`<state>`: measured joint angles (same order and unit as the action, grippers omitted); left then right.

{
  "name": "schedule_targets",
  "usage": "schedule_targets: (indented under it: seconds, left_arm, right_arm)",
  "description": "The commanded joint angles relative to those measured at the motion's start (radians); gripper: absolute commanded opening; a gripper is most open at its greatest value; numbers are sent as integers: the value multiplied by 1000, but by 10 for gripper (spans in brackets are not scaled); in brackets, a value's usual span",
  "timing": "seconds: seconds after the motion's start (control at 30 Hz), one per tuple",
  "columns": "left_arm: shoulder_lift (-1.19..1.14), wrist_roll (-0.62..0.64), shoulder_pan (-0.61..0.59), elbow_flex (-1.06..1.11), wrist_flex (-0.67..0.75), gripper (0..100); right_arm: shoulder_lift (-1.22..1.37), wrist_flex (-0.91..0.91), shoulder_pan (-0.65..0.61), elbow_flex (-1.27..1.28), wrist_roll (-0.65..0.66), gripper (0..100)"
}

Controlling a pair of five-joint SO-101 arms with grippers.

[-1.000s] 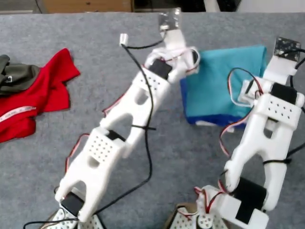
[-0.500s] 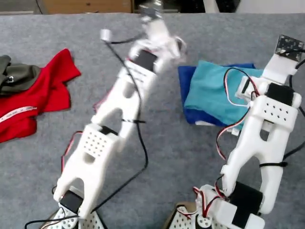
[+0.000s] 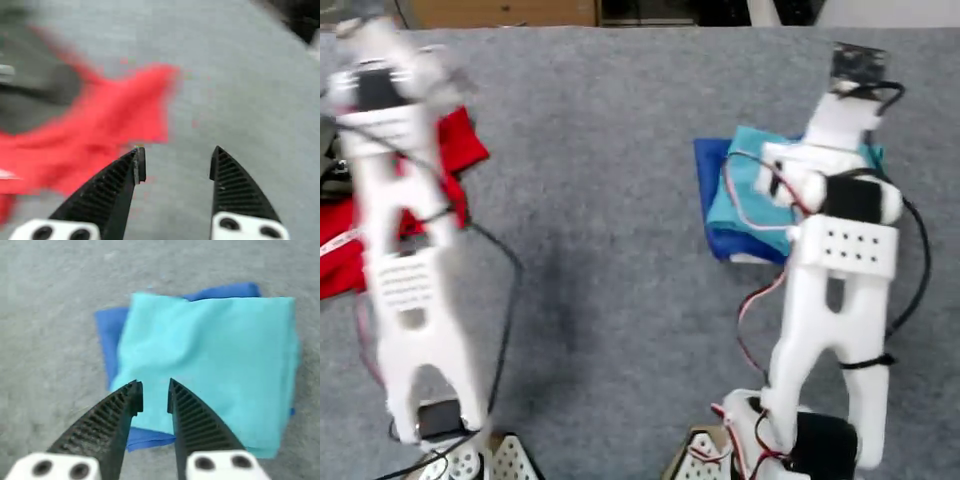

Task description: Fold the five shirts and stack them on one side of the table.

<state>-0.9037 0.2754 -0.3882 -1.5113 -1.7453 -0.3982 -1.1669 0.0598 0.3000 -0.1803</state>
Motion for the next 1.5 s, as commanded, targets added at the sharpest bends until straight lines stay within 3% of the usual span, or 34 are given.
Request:
schedule_targets:
  seconds: [0.0,0.13,0.3,0.43,0.6,0.8,1.0,1.1,1.23,1.3,1.37,1.47]
  left_arm:
    - [12,-107,-176,152,-17,229]
    - [51,-206,-176,459,-17,228]
    - [157,-207,-190,778,-11,228]
    - [189,-153,-203,924,112,215]
    - [196,-141,-218,921,129,9]
    - [226,-141,-236,872,60,16]
    - [481,-201,-282,942,55,17]
    - [634,-256,-287,1126,187,17]
    - [742,-416,-255,1570,605,18]
    - [769,-529,-218,1761,735,18]
    - [835,-591,-204,1860,755,18]
    - [967,-552,-204,1935,753,18]
  right_arm:
    - [-28,-17,-90,-36,-12,88]
    - [-28,-11,-150,-27,-12,88]
    - [-28,-17,-171,-27,-14,88]
    - [-28,-18,-165,-27,-14,88]
    - [-30,-18,-165,-27,-14,88]
    - [-35,-20,-165,-27,-9,88]
    - [-30,-20,-166,-27,-8,88]
    - [-30,-17,-170,-27,-8,88]
    - [-30,-11,-171,-27,-6,88]
    - [-28,-11,-171,-27,-6,88]
    - [-28,-11,-171,-27,-6,88]
    - [-28,-11,-171,-27,-6,88]
